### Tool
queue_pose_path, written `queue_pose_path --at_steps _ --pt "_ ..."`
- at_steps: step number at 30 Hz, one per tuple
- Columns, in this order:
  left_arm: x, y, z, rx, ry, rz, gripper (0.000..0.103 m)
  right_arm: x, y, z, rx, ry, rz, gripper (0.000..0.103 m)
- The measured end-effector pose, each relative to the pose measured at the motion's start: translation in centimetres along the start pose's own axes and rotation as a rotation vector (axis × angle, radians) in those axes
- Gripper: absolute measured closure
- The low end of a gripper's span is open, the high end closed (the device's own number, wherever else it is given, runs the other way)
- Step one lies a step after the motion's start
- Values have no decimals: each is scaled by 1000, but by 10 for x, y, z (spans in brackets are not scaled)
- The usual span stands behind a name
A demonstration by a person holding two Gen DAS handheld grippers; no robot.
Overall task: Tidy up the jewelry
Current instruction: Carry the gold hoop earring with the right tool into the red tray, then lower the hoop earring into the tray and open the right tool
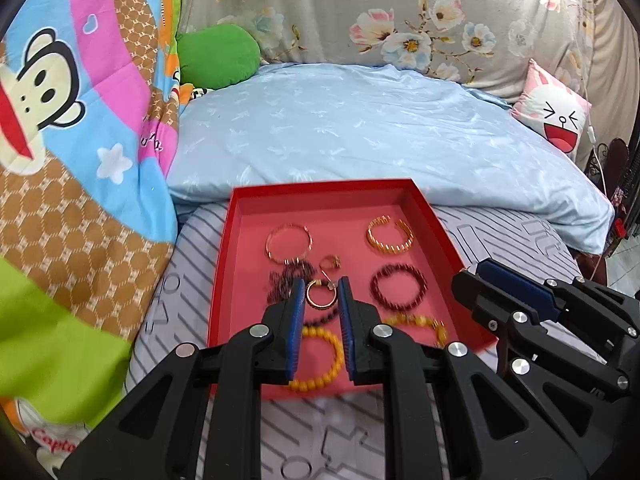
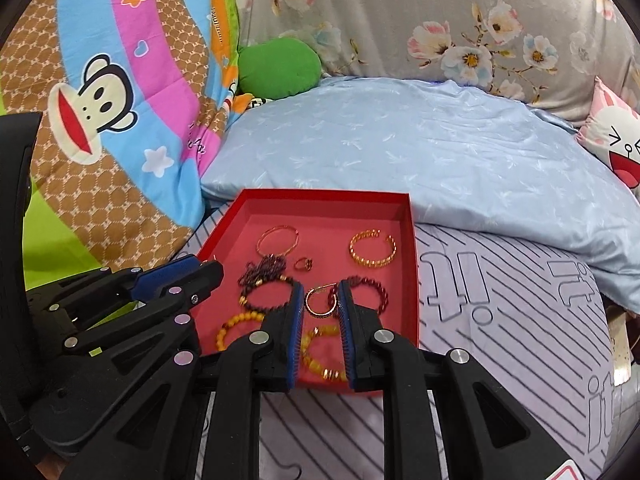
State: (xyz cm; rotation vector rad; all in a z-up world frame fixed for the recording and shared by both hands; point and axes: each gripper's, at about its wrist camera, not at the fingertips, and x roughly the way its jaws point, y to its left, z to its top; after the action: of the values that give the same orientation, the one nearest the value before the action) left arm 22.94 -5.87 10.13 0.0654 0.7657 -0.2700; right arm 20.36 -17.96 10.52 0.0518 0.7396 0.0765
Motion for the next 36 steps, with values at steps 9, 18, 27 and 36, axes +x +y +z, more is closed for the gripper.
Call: queue_pose_path --at_steps 9,18,27,36 --pt "44 9 31 6 21 22 87 45 -8 29 2 19 -6 87" --pt "81 17 39 9 55 42 87 85 -14 37 20 60 1 87" --pt "103 21 39 -9 89 43 87 106 -17 37 18 89 0 87" --pt "113 20 40 2 98 45 86 116 -19 37 25 102 -1 86"
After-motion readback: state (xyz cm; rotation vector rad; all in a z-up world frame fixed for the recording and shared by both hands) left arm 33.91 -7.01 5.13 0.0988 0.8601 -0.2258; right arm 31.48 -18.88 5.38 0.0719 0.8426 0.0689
